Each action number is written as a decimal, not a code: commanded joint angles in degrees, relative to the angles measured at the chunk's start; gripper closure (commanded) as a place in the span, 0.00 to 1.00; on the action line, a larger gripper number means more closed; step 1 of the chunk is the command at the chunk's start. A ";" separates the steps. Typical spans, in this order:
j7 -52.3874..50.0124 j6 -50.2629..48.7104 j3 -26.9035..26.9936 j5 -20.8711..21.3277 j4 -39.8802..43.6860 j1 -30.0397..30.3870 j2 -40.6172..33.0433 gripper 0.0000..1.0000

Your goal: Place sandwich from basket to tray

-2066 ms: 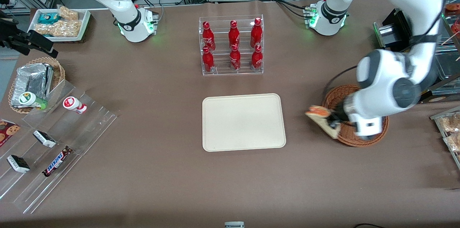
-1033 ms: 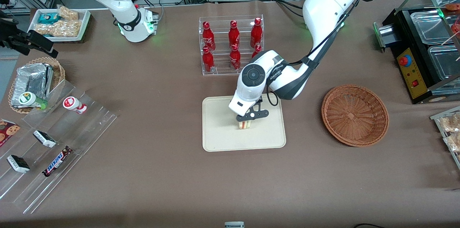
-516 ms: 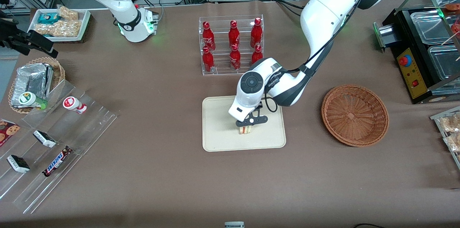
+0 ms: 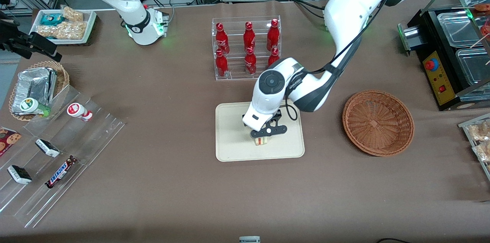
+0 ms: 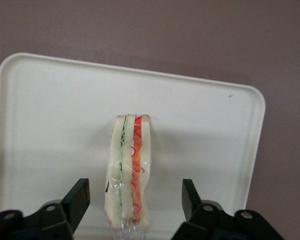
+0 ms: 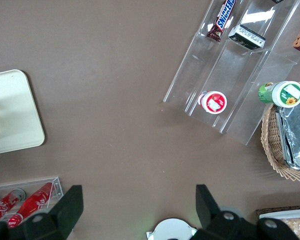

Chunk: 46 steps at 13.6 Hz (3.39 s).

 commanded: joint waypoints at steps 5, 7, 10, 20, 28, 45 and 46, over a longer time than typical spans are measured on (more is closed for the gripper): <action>0.84 -8.63 0.12 -0.34 -1.56 7.75 -12.20 0.00; 0.84 -9.87 0.73 -1.31 -2.18 9.26 -13.96 0.00; 0.84 -10.05 0.47 -1.40 -4.81 14.53 -17.12 0.00; 28.82 -21.64 8.54 -11.48 -7.36 21.14 -29.25 0.00; 59.82 -40.89 24.02 -17.74 -5.18 18.76 -36.73 0.00; 59.20 -38.61 24.73 -17.31 -2.53 19.20 -35.06 0.00; 59.20 -38.61 24.73 -17.30 -2.62 19.20 -35.06 0.00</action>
